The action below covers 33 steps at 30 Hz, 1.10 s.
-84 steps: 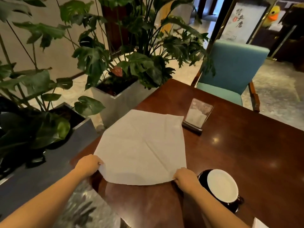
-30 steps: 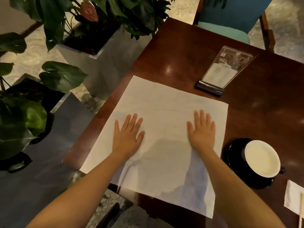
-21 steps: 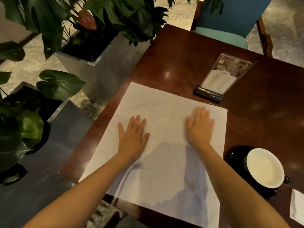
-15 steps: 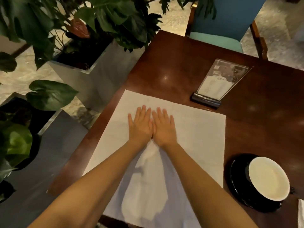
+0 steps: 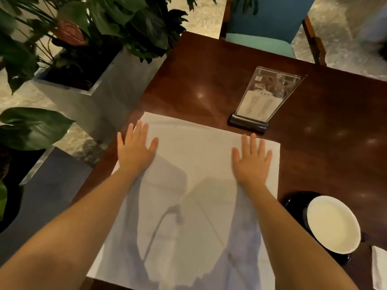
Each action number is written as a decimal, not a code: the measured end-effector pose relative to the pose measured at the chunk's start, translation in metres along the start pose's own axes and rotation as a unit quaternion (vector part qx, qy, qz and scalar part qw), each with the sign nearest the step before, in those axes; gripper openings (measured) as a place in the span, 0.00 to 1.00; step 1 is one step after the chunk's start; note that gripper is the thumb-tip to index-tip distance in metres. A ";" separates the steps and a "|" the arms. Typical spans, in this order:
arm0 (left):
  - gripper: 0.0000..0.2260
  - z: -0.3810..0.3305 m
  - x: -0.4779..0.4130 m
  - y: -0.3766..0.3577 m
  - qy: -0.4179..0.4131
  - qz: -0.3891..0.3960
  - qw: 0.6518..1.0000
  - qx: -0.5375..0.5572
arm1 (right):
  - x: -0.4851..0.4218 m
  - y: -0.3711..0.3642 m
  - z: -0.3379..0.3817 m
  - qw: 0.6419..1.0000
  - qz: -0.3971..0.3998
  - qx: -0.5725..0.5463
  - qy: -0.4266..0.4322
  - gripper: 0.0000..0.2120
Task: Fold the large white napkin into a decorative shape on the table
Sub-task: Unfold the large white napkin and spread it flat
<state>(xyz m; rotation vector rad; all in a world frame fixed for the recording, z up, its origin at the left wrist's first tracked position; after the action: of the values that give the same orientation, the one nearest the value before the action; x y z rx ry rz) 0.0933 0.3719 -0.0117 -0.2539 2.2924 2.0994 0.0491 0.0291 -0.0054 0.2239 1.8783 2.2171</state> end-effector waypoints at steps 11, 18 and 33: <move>0.24 -0.016 0.075 0.035 0.000 -0.006 0.992 0.126 | 0.031 0.040 0.016 0.999 0.003 -0.033 0.015 0.26; 0.26 -0.060 0.220 0.029 -0.009 0.107 0.985 0.138 | 0.203 -0.010 0.127 0.934 0.134 -0.078 0.323 0.27; 0.30 0.033 0.260 0.036 0.030 0.048 0.998 0.015 | 0.201 0.012 -0.041 0.972 0.059 0.030 0.226 0.27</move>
<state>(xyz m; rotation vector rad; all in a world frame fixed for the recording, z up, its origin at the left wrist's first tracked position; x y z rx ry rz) -0.1715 0.3808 -0.0118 -0.2149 2.4145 2.1271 -0.1565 0.0422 -0.0062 -0.1852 2.2075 2.4518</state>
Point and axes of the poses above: each hand's wrist, its own x-axis away from the middle knuckle, its own y-axis out of the back of the hand, z = x × y, the point moved 8 cm from there along -x, towards the middle knuckle, and after that the axes turned 8 degrees about -z, right-handed, at the moved point
